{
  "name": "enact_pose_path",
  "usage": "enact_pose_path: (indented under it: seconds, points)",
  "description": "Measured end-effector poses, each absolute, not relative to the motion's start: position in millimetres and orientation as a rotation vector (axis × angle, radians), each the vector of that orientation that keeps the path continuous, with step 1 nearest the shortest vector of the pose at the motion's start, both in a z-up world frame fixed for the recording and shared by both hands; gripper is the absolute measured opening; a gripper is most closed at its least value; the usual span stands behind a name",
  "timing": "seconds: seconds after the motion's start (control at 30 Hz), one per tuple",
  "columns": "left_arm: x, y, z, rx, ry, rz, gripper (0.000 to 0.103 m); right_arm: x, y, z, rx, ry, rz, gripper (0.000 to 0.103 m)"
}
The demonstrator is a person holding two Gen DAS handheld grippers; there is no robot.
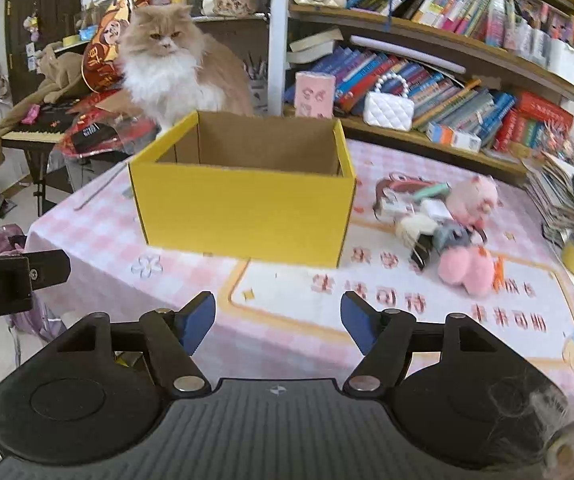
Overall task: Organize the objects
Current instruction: 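Withdraw both tools from the box back toward the remaining toys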
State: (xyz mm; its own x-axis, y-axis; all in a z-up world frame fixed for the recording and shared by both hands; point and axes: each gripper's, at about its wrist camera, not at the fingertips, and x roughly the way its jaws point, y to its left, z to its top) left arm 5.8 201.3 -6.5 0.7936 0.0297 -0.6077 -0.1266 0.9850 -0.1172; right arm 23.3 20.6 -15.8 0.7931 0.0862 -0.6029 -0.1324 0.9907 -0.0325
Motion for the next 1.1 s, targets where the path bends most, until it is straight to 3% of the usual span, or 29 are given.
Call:
enact_pose_path:
  seconds: [0.63, 1.1]
  points:
    - [-11, 165, -16, -0.016, 0.708, -0.093, 0.09, -26, -11, -26, 0.041, 0.71, -0.077, 0.073]
    - [20, 88, -26, 0.028, 0.75, -0.259, 0.091, -29, -78, -33, 0.073, 0.739, -0.252, 0.074]
